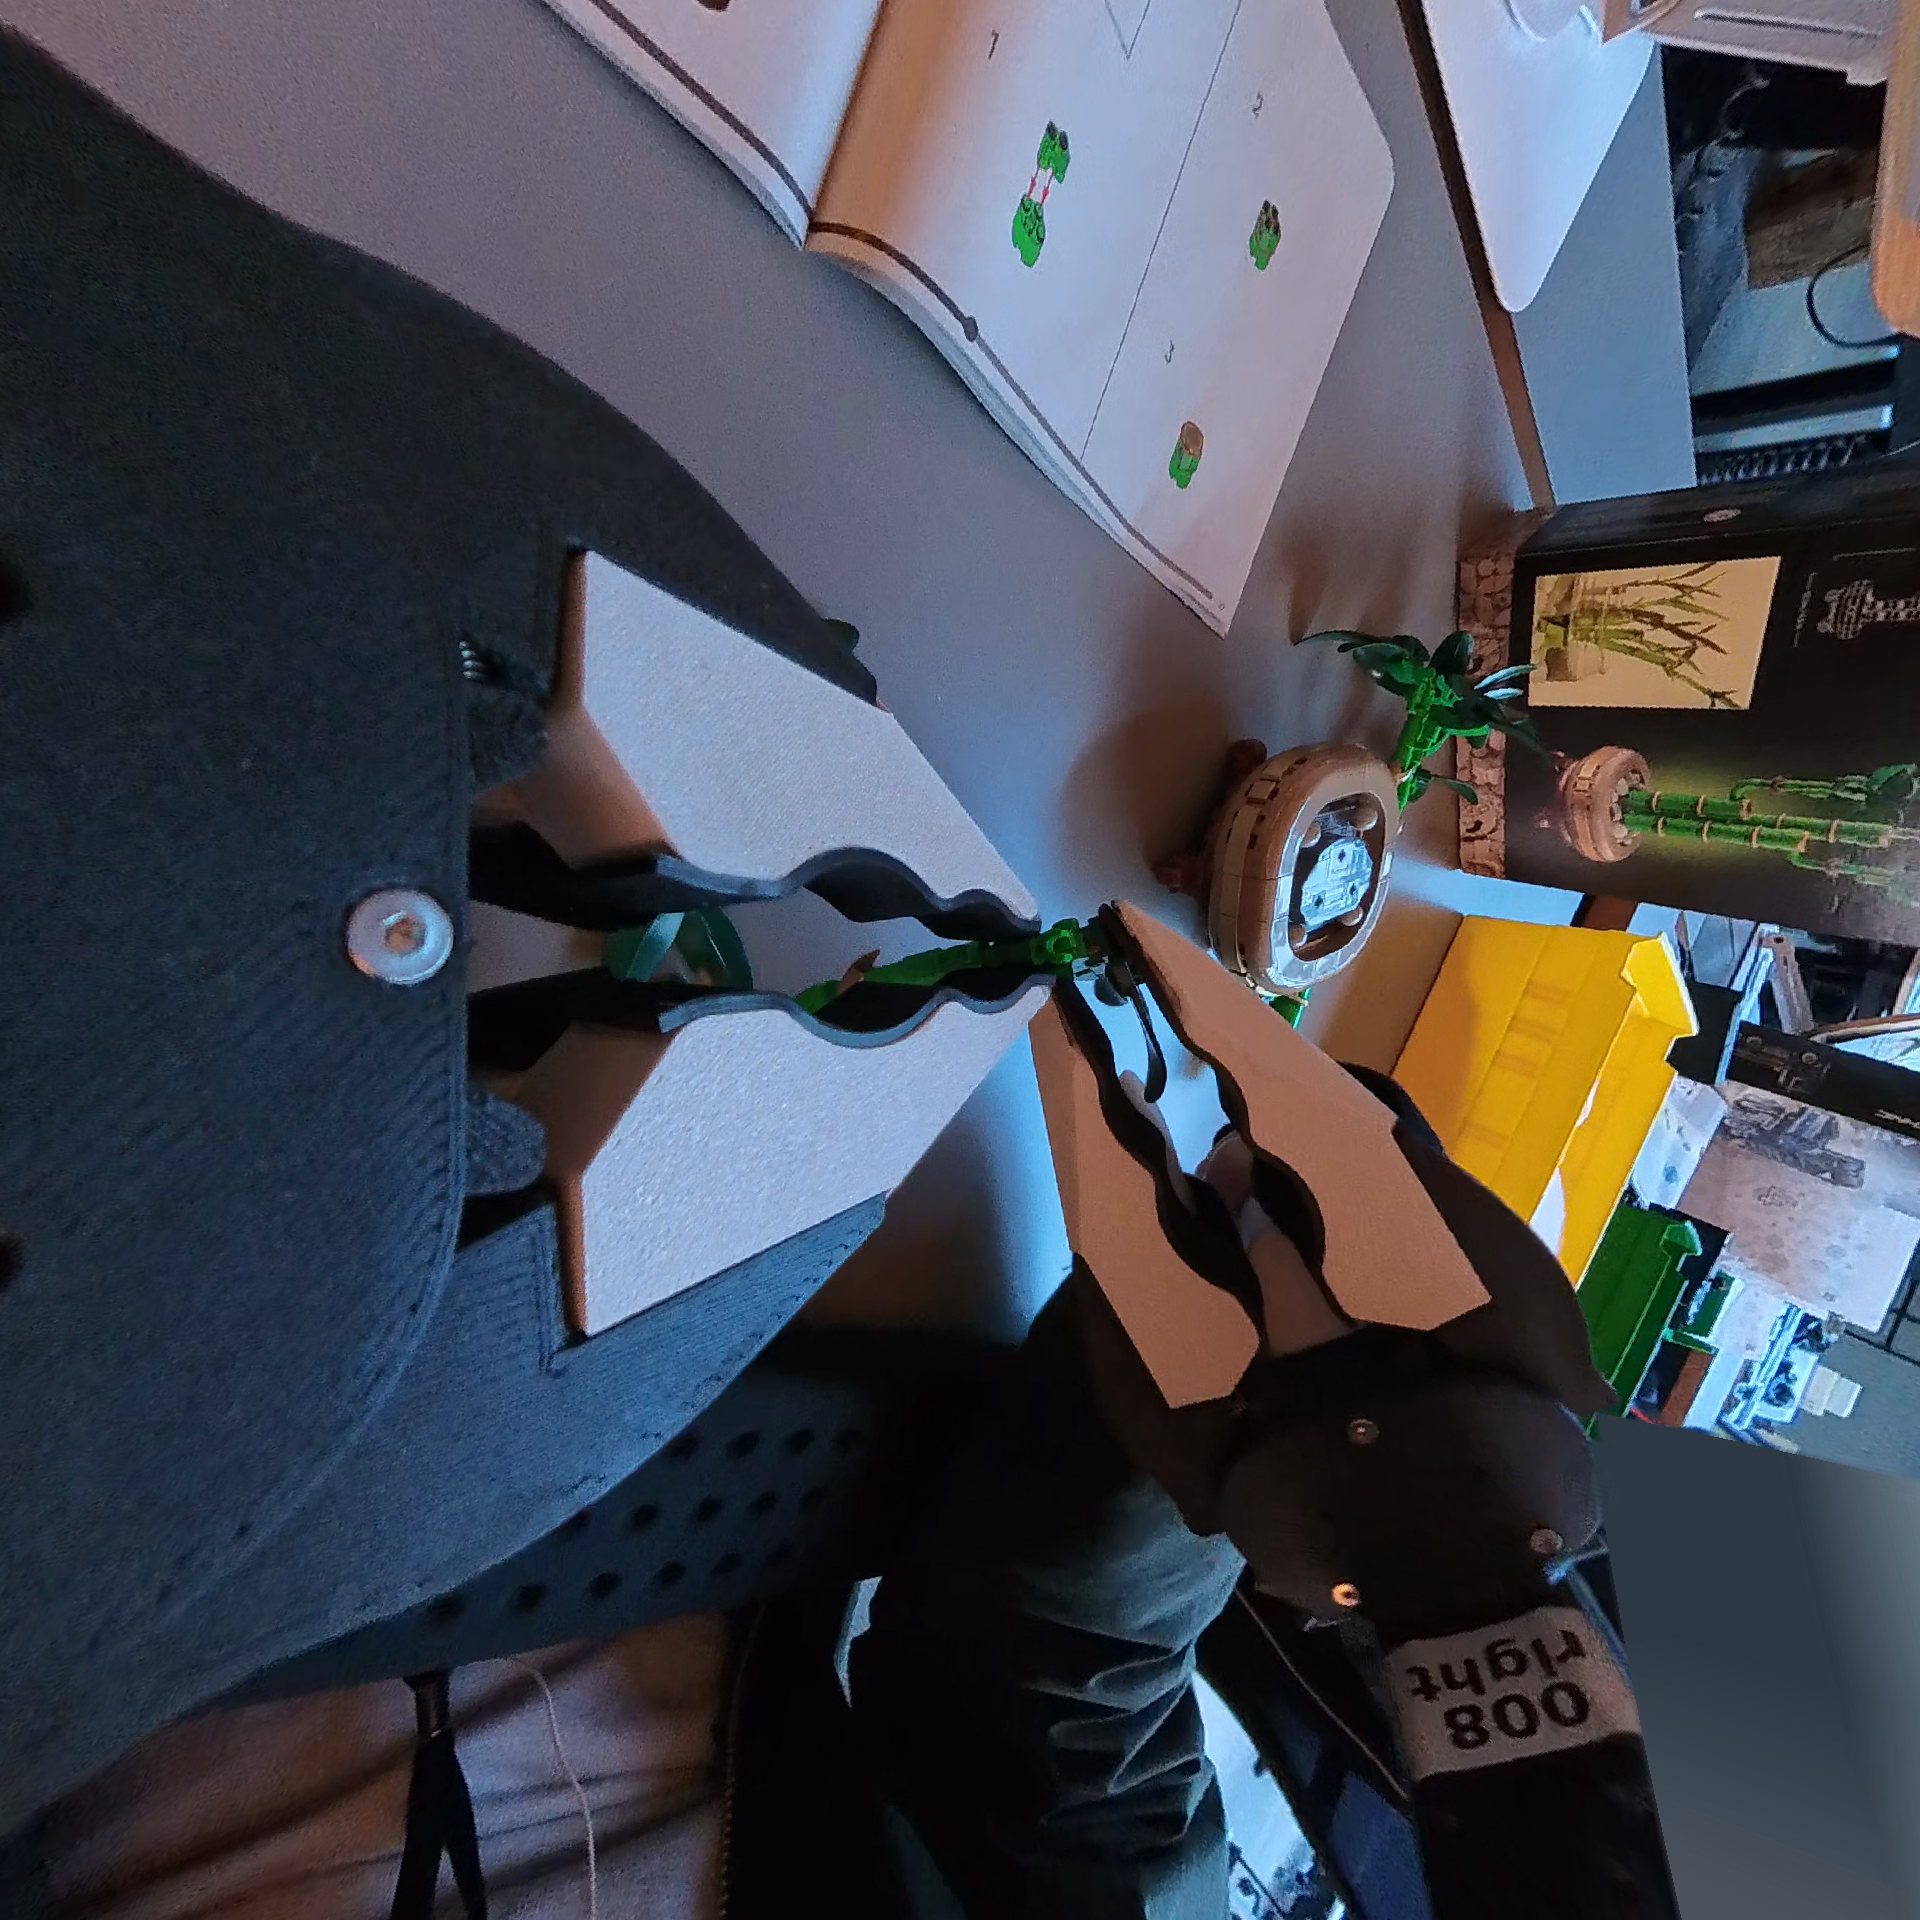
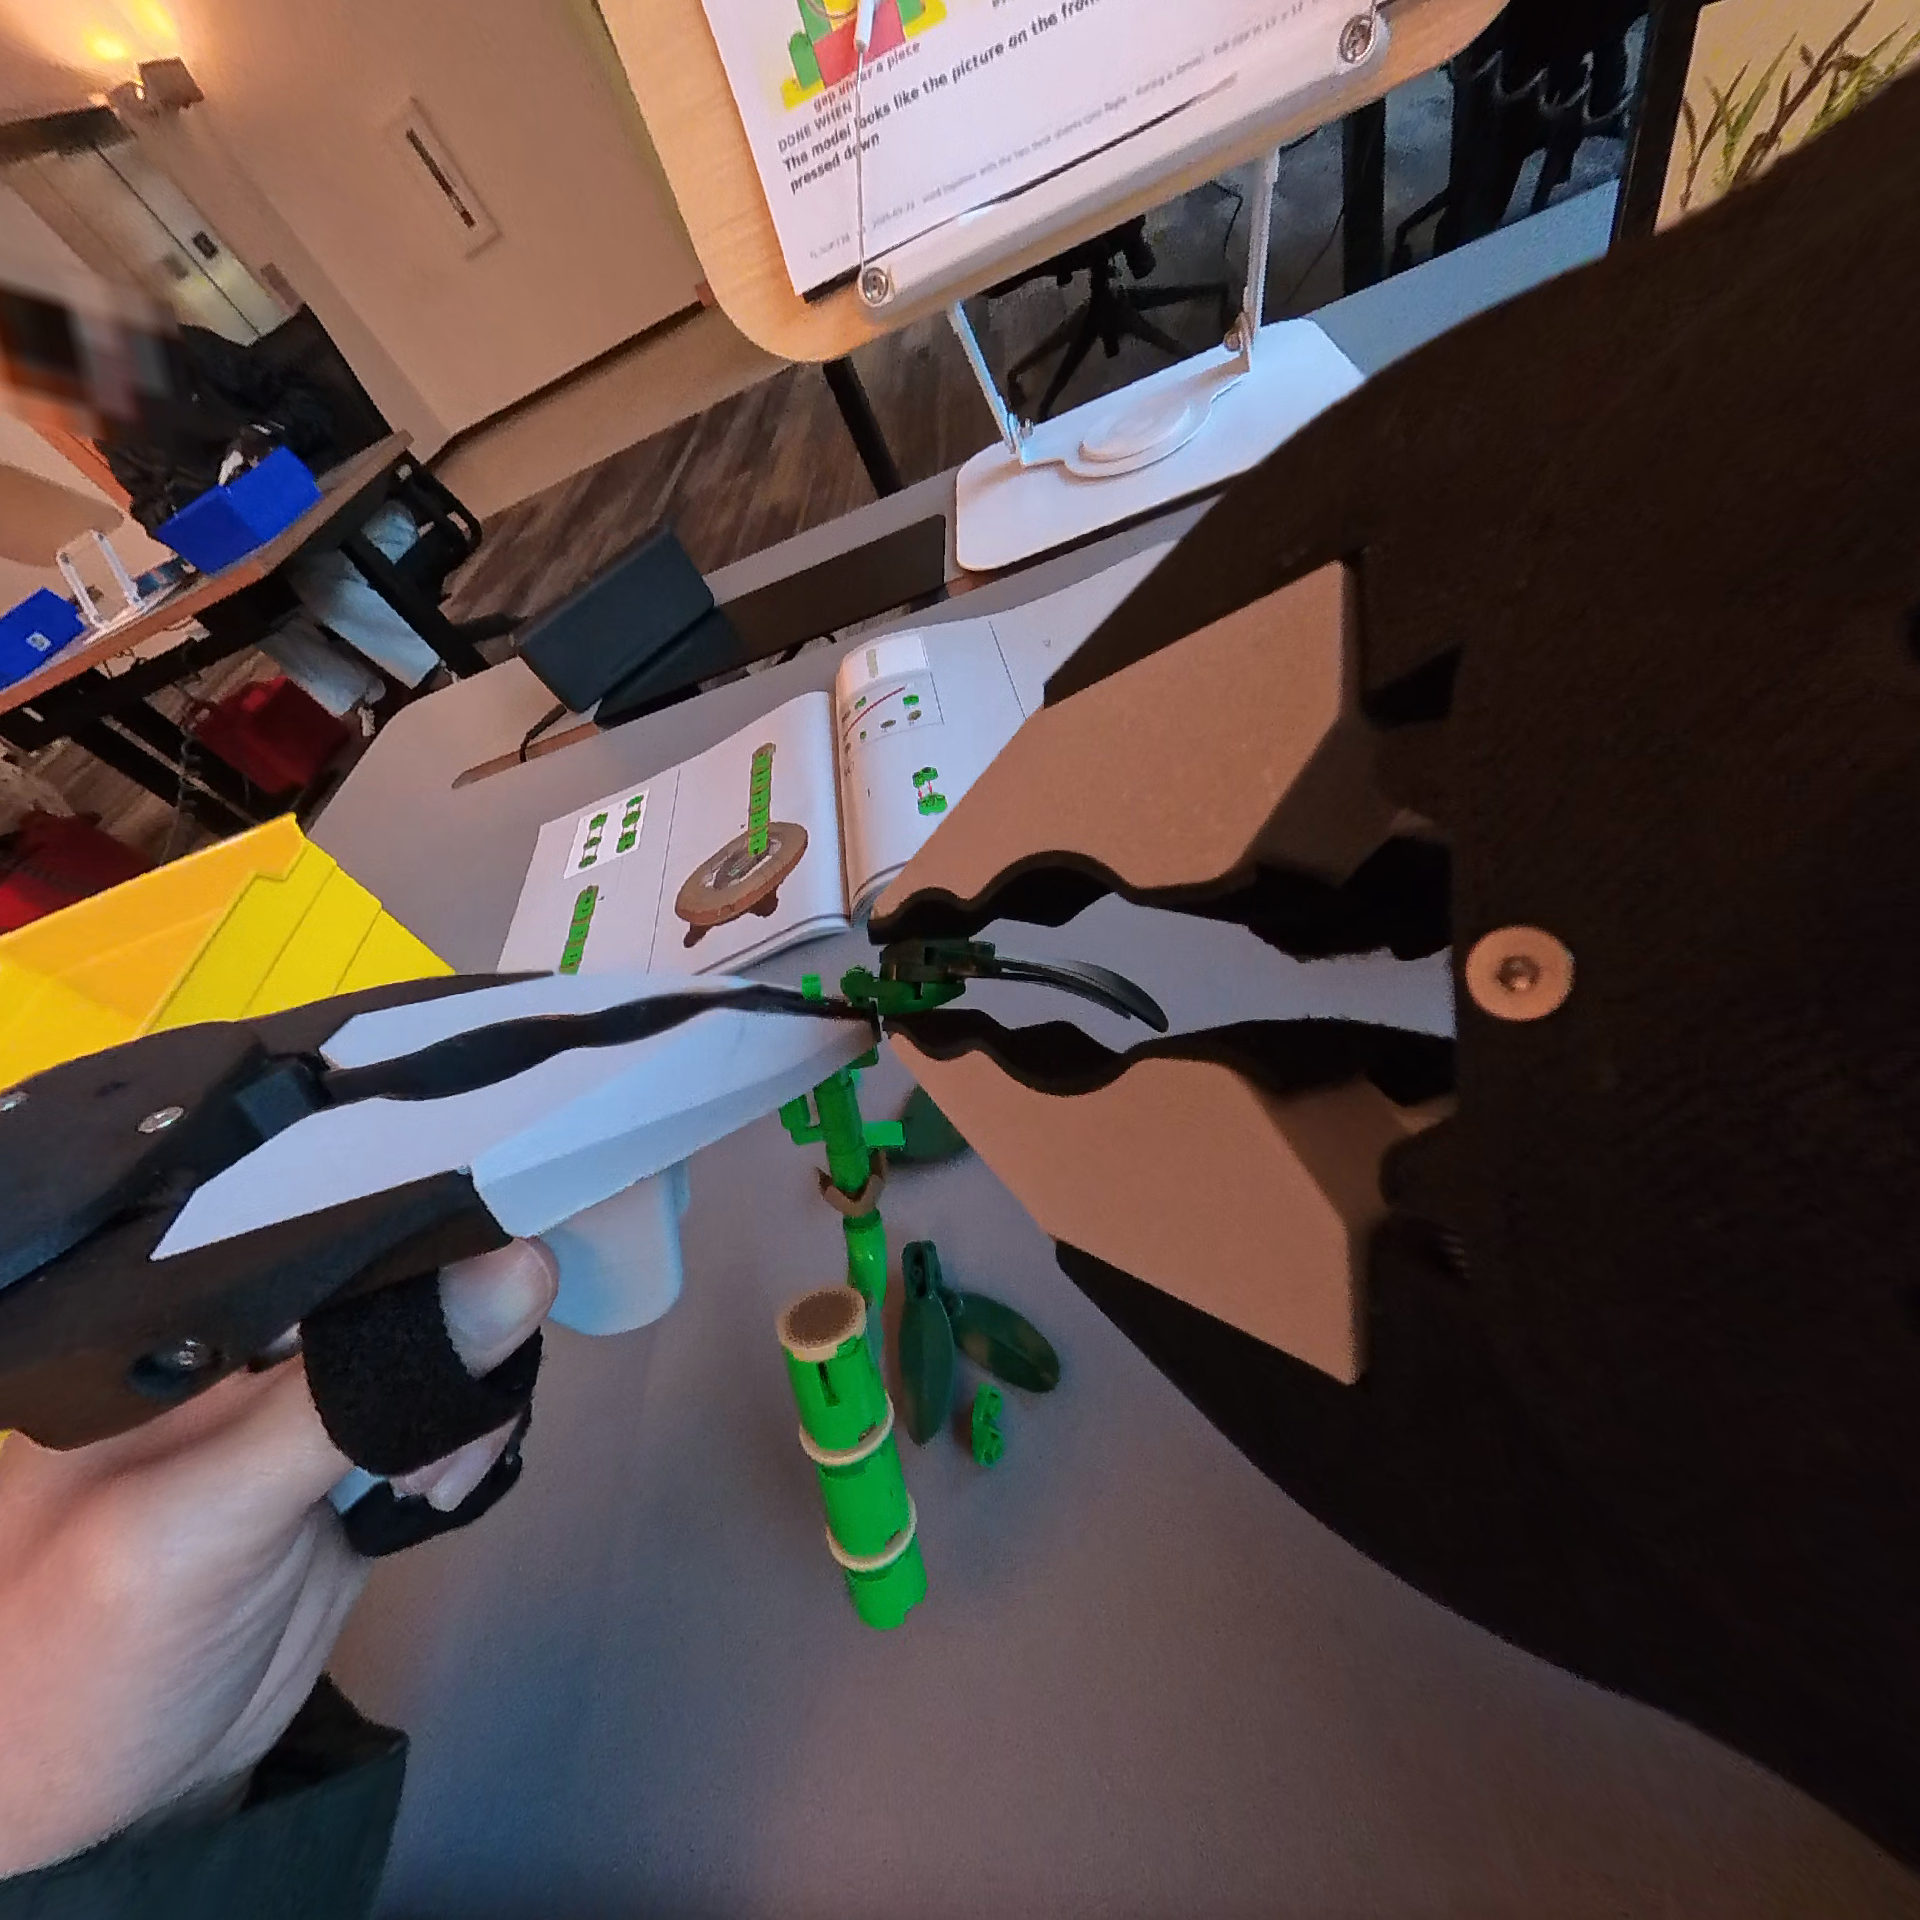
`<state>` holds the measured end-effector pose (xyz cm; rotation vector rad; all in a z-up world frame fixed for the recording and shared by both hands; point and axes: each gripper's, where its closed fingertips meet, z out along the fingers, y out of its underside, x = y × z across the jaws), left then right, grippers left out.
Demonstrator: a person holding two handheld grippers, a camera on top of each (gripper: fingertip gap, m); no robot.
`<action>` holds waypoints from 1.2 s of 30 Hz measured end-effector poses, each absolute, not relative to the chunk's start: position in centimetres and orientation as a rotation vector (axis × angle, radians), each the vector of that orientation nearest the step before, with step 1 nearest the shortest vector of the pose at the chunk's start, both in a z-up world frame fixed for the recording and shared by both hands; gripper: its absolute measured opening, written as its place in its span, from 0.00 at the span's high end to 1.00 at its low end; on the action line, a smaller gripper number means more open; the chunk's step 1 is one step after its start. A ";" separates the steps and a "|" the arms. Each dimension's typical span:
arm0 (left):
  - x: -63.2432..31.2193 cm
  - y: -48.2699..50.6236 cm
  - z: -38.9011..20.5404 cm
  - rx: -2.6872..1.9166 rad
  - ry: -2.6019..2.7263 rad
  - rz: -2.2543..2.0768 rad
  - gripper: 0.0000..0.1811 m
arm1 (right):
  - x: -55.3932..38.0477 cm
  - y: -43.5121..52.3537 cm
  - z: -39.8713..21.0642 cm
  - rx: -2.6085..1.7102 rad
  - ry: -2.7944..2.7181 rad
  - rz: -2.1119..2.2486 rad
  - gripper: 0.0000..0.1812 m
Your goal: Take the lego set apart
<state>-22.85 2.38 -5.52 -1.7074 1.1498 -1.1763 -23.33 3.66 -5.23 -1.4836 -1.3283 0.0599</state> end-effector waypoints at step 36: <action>-23.3 2.9 -5.9 -1.768 1.096 -1.267 0.98 | -23.9 3.9 -5.8 -1.450 -1.341 -0.037 0.94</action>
